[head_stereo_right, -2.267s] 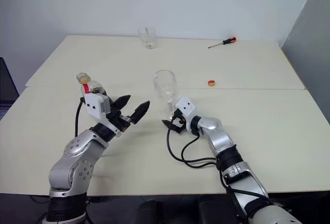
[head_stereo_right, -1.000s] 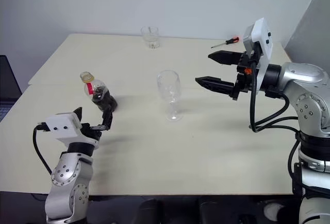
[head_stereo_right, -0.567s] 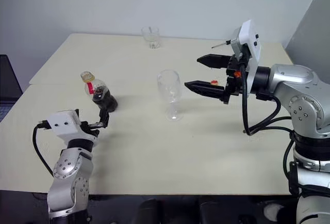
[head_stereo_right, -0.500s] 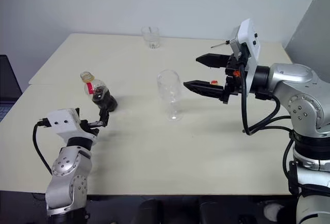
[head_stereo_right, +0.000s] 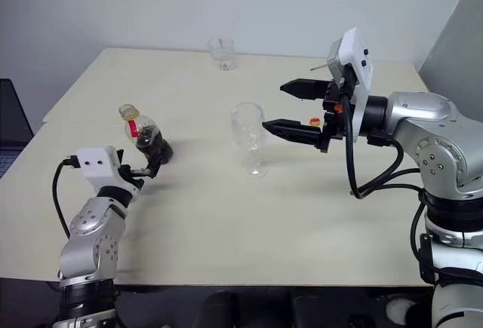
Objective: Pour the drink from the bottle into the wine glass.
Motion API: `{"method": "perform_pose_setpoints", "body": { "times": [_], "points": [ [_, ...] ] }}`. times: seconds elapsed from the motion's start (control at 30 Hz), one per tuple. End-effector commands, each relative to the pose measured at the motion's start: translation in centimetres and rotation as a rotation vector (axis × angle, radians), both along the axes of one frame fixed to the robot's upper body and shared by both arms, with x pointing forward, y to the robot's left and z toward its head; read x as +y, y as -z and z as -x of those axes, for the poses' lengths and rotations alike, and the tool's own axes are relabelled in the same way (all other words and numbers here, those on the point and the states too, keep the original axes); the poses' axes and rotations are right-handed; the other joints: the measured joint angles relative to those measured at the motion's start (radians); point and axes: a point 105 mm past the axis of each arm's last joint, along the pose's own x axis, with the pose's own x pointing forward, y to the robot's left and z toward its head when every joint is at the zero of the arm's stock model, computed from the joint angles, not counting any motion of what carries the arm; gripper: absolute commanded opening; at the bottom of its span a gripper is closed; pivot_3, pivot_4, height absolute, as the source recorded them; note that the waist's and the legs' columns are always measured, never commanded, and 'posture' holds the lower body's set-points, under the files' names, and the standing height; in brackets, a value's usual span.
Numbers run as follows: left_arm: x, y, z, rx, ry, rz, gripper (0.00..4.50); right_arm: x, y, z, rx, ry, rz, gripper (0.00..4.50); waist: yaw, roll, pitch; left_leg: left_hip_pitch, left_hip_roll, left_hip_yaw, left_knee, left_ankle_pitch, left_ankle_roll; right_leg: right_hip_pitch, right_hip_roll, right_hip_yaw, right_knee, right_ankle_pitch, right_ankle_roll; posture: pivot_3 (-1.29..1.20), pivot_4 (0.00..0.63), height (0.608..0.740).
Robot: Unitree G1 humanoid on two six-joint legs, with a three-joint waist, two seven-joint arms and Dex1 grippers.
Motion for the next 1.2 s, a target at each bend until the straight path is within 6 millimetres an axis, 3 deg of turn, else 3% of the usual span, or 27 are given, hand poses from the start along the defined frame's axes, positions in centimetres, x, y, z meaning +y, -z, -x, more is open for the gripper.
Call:
{"method": "perform_pose_setpoints", "body": {
  "times": [0.03,0.67,0.77,1.03,1.1,1.2],
  "points": [
    [-0.1,-1.7,-0.7,-0.062,-0.001,-0.006,4.50,0.4,-1.1,0.8,-0.056,-0.030,0.003,4.48,0.001,0.000,0.000,0.000,0.000,0.000,0.000,0.000,0.000,0.000,0.000,0.000,0.000,0.000,0.000,0.00,0.150,0.740],
    [-0.2,-2.2,-4.0,-0.059,0.045,-0.066,4.50,0.4,-0.8,0.7,-0.075,-0.004,0.038,4.48,0.004,0.000,0.000,-0.001,0.000,0.000,0.000,0.000,0.000,0.000,0.000,-0.001,0.000,0.002,-0.003,0.00,0.150,0.740],
    [-0.4,-2.6,-4.1,-0.079,0.059,-0.065,3.91,0.4,-0.8,0.7,-0.080,0.002,0.037,4.50,0.004,0.000,0.000,-0.001,0.000,-0.001,0.000,0.000,0.000,0.000,0.000,-0.001,0.000,0.002,-0.003,0.00,0.150,0.740],
    [-1.0,-3.1,-4.5,-0.091,0.079,-0.068,1.53,0.3,-0.9,0.6,-0.087,0.024,0.043,4.50,0.004,0.000,0.000,-0.001,0.000,0.000,0.000,0.000,0.000,-0.001,0.000,-0.001,0.000,0.002,-0.003,0.00,0.150,0.740],
    [-1.0,-3.2,-4.5,-0.094,0.080,-0.068,1.17,0.2,-0.9,0.6,-0.088,0.028,0.043,4.50,0.004,0.000,0.000,-0.001,0.000,0.000,0.000,0.000,0.000,-0.001,0.000,-0.001,0.000,0.002,-0.003,0.00,0.150,0.740],
    [-1.2,-3.4,-4.6,-0.100,0.084,-0.071,1.00,0.2,-0.9,0.5,-0.090,0.034,0.046,4.50,0.004,0.000,0.000,-0.001,0.000,0.000,0.000,0.000,0.000,-0.001,0.000,-0.001,0.000,0.002,-0.003,0.00,0.150,0.740]
  ]
}}
